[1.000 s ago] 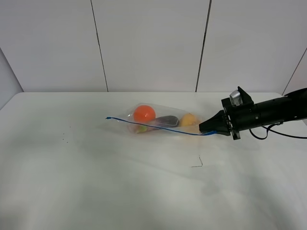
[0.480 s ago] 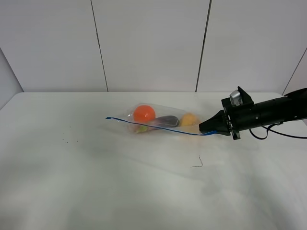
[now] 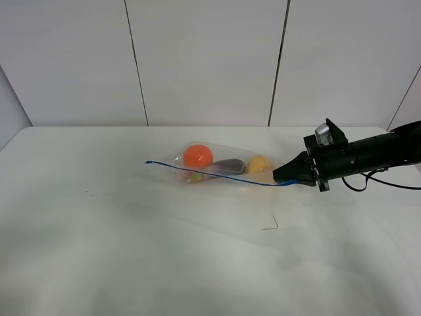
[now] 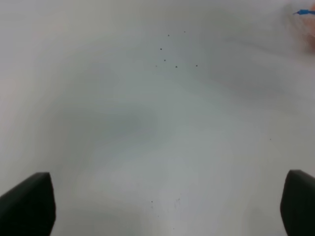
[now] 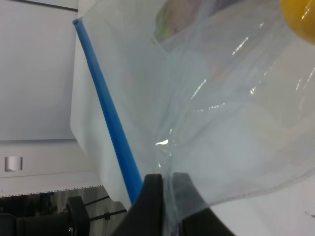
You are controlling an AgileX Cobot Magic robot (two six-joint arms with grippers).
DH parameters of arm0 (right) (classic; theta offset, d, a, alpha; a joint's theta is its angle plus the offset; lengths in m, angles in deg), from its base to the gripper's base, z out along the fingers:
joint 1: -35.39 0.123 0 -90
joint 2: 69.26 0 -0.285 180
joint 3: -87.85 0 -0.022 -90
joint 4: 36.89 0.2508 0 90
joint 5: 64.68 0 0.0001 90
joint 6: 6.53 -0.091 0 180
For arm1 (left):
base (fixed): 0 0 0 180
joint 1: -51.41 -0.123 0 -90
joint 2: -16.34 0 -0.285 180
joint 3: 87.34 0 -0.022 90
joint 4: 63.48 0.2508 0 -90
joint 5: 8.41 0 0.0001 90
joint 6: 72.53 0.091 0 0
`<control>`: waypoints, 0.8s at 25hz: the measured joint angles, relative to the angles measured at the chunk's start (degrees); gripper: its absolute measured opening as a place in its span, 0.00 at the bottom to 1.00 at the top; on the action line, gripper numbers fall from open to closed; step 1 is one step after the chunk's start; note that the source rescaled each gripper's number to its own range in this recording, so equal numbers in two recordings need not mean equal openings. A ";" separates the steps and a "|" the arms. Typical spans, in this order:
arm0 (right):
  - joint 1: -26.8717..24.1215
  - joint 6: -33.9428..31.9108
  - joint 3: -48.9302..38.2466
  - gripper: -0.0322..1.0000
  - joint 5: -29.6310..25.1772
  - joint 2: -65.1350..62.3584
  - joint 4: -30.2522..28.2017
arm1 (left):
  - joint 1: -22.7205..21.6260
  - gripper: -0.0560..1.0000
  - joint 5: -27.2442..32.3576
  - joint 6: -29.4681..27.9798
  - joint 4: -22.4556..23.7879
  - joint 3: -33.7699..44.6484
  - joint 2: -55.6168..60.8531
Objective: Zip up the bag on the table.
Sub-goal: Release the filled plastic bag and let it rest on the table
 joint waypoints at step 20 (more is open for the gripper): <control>0.00 0.05 0.00 0.03 0.00 0.00 0.00 | 0.00 0.99 0.00 -0.28 0.00 0.09 0.00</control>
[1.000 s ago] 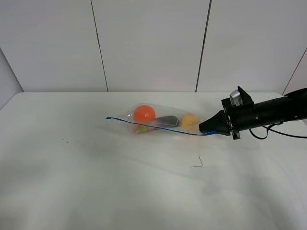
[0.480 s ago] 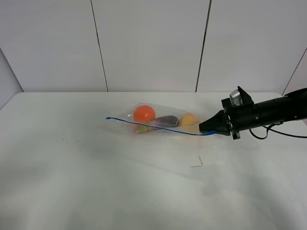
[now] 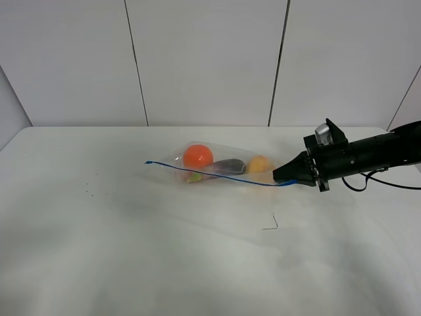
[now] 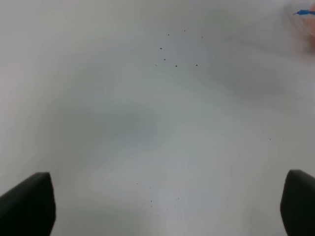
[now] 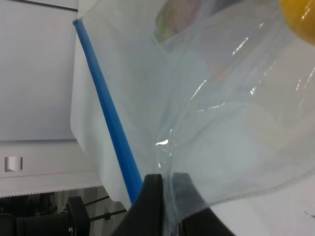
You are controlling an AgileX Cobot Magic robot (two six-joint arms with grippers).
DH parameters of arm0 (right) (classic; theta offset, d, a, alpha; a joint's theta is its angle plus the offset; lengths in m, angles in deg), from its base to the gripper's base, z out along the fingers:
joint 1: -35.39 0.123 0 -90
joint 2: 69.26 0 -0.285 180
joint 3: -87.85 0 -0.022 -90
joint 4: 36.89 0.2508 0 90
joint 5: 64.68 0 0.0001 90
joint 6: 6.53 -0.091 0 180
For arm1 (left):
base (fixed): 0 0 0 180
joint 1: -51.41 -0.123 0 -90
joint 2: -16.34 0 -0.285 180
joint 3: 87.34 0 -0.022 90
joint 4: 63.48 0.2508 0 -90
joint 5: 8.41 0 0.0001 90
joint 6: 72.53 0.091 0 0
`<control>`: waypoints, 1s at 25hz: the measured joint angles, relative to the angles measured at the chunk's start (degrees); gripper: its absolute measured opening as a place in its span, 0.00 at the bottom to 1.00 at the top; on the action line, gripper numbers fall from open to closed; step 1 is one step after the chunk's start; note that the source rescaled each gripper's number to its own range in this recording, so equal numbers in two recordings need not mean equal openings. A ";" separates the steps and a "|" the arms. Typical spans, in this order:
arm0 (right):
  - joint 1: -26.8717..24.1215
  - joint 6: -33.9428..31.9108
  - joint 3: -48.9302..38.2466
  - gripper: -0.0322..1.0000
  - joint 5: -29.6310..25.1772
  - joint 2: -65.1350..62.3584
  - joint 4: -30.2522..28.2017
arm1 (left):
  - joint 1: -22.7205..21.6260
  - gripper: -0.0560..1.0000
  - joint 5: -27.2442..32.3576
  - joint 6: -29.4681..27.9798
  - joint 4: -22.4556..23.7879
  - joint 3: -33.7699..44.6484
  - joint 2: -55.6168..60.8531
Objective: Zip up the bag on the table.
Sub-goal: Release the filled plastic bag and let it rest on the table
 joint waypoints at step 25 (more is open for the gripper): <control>0.00 0.00 0.00 0.82 0.00 0.00 0.21 | 1.17 0.99 0.00 -0.11 0.00 0.00 0.00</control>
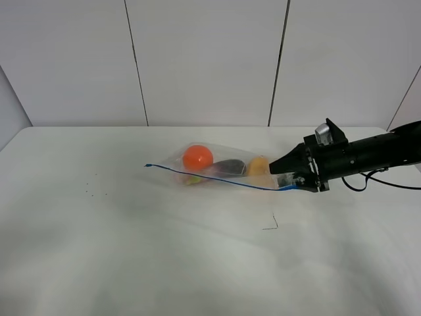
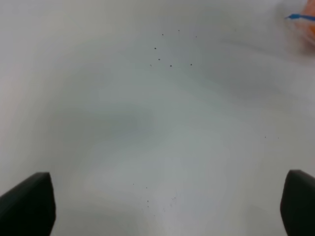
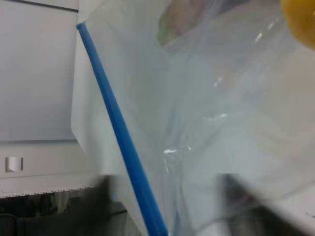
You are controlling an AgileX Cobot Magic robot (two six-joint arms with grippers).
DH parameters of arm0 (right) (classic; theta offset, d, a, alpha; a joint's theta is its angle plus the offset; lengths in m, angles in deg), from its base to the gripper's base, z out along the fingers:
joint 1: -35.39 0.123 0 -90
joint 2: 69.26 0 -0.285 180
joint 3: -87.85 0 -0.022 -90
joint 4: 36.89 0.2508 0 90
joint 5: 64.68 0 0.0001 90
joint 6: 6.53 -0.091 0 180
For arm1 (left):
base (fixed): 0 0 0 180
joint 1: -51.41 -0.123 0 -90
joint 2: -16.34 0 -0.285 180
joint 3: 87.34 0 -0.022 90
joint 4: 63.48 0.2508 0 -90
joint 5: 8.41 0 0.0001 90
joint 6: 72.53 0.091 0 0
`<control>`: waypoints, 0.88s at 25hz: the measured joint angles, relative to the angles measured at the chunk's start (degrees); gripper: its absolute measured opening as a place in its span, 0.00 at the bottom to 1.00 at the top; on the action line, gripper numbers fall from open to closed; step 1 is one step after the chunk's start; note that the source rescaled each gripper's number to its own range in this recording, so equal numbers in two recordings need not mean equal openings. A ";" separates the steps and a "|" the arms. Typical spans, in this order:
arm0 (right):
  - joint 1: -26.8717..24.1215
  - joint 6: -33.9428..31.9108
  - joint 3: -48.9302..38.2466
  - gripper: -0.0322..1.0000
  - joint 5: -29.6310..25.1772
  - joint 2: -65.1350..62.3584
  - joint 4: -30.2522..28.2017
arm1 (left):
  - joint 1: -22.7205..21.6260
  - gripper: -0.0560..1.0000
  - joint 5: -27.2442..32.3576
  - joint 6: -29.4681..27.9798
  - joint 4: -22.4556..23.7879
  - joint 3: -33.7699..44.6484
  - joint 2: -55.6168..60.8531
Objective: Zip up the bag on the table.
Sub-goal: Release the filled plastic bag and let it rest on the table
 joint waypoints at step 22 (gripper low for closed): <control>0.00 -14.12 8.10 1.00 5.99 -0.77 -16.89 | 0.00 0.99 0.00 0.00 0.00 0.00 0.00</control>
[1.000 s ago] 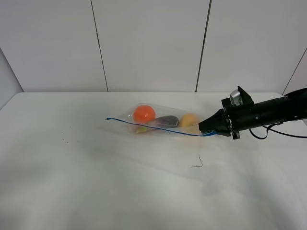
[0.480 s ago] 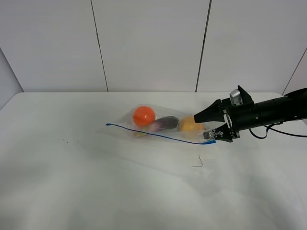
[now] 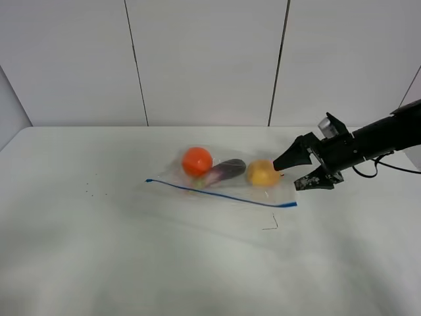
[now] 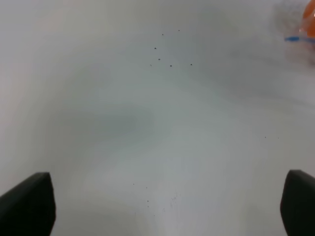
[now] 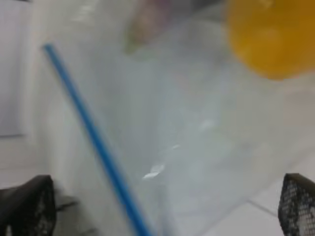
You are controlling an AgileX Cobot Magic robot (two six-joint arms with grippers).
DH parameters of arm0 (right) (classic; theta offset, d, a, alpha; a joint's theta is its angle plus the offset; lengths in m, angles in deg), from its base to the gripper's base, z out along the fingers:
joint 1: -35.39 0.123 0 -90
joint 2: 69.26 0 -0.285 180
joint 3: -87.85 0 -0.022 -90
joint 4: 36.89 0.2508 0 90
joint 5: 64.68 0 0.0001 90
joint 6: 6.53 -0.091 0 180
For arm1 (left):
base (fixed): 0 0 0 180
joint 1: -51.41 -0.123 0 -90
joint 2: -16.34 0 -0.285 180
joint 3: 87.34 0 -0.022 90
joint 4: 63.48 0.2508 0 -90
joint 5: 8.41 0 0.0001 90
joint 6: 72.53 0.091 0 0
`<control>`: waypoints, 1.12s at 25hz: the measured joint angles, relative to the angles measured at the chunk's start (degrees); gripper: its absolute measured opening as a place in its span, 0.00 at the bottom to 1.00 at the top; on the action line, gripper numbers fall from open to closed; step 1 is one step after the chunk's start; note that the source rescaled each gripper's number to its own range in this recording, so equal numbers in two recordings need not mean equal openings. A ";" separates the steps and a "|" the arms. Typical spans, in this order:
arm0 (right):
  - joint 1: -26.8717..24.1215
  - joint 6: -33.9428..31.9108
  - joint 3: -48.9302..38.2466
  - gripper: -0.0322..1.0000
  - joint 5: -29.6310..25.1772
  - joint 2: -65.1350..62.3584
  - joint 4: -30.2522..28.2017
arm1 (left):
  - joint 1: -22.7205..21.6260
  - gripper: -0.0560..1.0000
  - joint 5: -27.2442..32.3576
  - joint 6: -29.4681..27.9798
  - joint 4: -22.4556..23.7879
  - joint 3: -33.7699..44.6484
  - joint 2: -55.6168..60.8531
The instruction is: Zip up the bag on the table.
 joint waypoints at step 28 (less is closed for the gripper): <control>5.99 -34.04 -11.60 1.00 13.15 -44.92 -52.95 | 0.00 0.99 0.00 0.00 0.00 0.07 0.00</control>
